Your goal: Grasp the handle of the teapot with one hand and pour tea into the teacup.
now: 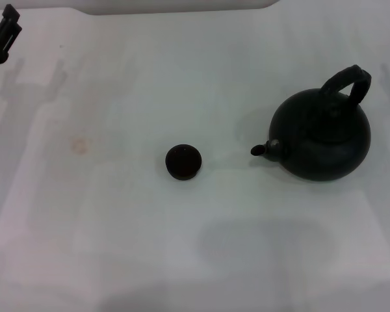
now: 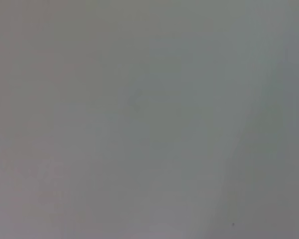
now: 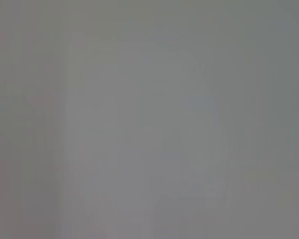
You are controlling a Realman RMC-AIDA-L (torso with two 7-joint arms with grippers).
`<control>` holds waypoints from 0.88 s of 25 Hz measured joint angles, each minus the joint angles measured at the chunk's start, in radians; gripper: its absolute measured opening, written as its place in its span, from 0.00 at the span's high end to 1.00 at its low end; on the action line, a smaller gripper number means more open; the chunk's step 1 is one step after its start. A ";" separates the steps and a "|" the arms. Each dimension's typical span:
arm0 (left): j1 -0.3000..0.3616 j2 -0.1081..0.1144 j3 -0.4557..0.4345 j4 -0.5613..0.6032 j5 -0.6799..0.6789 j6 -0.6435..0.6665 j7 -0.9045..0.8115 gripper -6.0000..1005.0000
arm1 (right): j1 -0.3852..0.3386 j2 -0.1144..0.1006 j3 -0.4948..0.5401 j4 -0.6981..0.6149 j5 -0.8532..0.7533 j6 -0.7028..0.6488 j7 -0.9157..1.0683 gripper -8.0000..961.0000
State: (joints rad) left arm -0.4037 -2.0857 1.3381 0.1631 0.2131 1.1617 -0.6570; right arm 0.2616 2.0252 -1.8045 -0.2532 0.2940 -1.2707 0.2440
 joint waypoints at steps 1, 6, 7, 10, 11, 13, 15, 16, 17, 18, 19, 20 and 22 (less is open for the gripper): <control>-0.001 0.000 0.000 0.000 0.000 -0.001 0.000 0.13 | 0.001 -0.001 0.000 0.003 0.000 0.003 0.000 0.09; -0.002 0.001 -0.002 -0.001 -0.002 -0.011 -0.001 0.13 | 0.002 -0.002 0.000 0.007 0.002 0.013 0.002 0.09; -0.002 0.001 -0.002 -0.001 -0.004 -0.011 -0.001 0.13 | 0.002 -0.002 -0.001 0.007 0.002 0.013 0.002 0.09; -0.003 -0.001 0.002 0.000 -0.011 -0.012 -0.001 0.13 | 0.002 -0.002 -0.002 0.007 0.002 0.014 0.000 0.09; -0.003 -0.001 0.002 0.000 -0.011 -0.012 -0.001 0.13 | 0.002 -0.002 -0.002 0.007 0.002 0.014 0.000 0.09; -0.003 -0.001 0.004 -0.001 -0.010 -0.012 -0.003 0.13 | 0.003 -0.002 0.001 0.007 0.001 0.014 0.000 0.09; -0.001 -0.002 0.005 -0.001 -0.009 -0.012 -0.007 0.13 | 0.003 -0.003 0.002 0.009 0.000 0.014 -0.002 0.09; 0.000 -0.002 0.005 -0.002 -0.007 -0.012 -0.010 0.13 | 0.003 -0.003 0.002 0.012 0.000 0.014 -0.007 0.09; 0.002 -0.003 0.006 -0.002 -0.005 -0.011 -0.012 0.13 | 0.003 -0.003 0.002 0.016 0.000 0.014 -0.014 0.09; 0.003 -0.003 0.009 -0.003 -0.003 -0.010 -0.013 0.13 | 0.004 -0.003 0.002 0.019 0.000 0.015 -0.025 0.09; 0.003 -0.003 0.013 -0.003 -0.002 -0.009 -0.014 0.13 | 0.005 -0.003 0.002 0.021 0.001 0.015 -0.036 0.09; 0.004 -0.003 0.025 -0.005 -0.002 -0.009 -0.016 0.13 | 0.005 -0.003 0.002 0.021 0.002 0.015 -0.044 0.09; 0.004 -0.003 0.047 -0.006 -0.003 -0.008 -0.016 0.13 | 0.005 -0.003 0.003 0.022 0.002 0.016 -0.046 0.09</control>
State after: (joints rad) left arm -0.3993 -2.0892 1.3851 0.1567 0.2097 1.1540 -0.6733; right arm 0.2671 2.0217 -1.8020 -0.2316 0.2961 -1.2544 0.1981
